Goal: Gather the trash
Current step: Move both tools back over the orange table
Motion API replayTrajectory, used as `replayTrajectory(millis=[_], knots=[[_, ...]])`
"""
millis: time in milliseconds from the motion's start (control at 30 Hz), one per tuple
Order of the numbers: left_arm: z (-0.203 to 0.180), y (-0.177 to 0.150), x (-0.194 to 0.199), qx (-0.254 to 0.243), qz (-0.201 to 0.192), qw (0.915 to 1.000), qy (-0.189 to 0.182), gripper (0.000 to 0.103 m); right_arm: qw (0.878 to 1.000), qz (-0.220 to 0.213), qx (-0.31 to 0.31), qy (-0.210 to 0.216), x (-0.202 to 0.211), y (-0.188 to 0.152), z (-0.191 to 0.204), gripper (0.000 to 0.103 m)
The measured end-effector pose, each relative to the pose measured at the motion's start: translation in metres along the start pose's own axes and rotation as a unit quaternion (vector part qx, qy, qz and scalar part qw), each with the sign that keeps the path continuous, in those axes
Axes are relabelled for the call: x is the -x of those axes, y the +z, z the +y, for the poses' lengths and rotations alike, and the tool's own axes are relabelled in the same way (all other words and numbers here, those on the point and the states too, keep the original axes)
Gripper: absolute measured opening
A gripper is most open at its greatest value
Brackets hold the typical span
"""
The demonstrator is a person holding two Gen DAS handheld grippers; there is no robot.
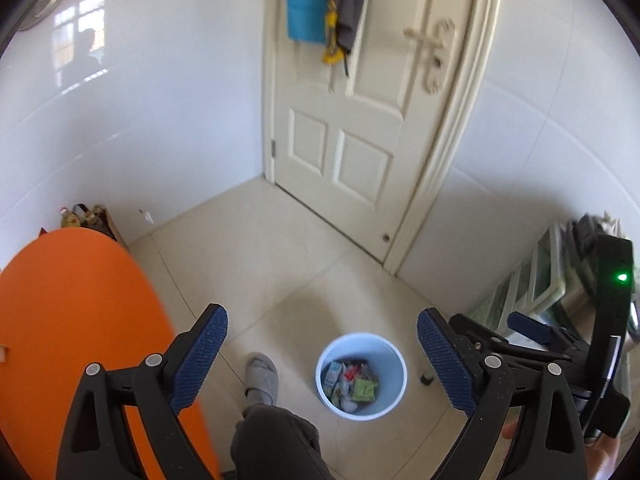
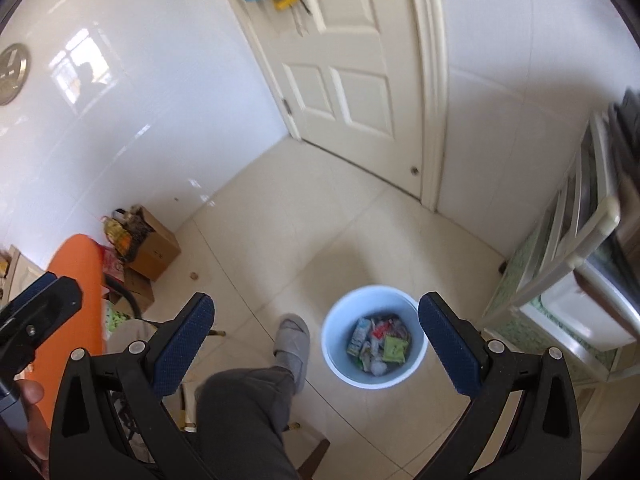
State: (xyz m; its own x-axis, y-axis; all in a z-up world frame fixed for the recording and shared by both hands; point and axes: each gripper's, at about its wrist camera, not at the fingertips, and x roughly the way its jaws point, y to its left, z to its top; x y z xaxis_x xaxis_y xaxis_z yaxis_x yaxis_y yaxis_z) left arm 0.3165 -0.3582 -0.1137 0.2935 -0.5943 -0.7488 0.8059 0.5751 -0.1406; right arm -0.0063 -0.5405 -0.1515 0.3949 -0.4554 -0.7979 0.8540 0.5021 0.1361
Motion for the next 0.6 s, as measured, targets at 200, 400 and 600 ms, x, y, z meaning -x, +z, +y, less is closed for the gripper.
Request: replayTrajectory(millis=[200,400,600], knots=[[0.032,-0.025,0.071,0.029,-0.052,0.9981,0.019,0.095,0.997,-0.041,0.05,0.031,0.044,0.005,0.065,0.103],[0.074,-0.053,0.142,0.077,-0.1,0.9907,0.05,0.097,0.991,-0.072,0.093,0.066,0.074,0.003,0.126,0.103],[0.111,-0.099,0.216,0.129,-0.151,0.9752,0.099,0.098,0.98,-0.085,0.142,0.107,0.088,-0.006,0.191,0.103]])
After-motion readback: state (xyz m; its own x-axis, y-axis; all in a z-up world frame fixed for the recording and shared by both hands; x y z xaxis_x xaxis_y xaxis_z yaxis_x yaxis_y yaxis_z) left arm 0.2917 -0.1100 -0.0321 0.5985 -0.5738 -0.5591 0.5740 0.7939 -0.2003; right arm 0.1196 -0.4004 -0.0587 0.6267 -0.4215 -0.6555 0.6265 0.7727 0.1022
